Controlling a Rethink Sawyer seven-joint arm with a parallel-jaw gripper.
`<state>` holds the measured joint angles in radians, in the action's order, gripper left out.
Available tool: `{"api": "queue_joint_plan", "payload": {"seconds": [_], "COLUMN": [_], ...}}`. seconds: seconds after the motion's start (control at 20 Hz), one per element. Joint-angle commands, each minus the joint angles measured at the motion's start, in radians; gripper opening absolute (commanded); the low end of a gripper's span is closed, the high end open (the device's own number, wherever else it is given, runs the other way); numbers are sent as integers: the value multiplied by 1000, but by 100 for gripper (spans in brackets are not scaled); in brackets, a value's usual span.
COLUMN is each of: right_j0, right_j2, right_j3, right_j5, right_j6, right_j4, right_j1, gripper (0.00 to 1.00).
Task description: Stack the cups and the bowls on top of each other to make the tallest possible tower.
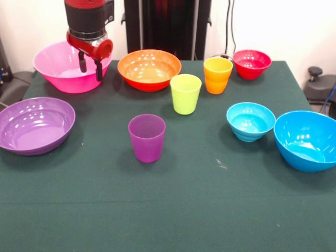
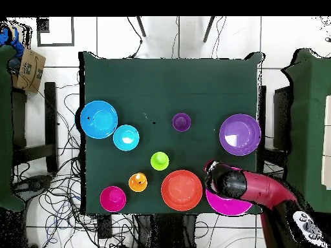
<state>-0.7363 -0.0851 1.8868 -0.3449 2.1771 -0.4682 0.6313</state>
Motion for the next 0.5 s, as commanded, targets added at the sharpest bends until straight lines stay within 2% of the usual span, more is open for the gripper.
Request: {"api": "queue_joint_plan", "payload": {"seconds": [0.05,0.5], "right_j0": [15,-7], "right_j2": [-19,-7], "right_j3": [52,99], "right_j5": [88,100], "right_j6": [0,-2], "right_j4": [-87,-97], "right_j1": [-51,-19], "gripper": [100,100]}}
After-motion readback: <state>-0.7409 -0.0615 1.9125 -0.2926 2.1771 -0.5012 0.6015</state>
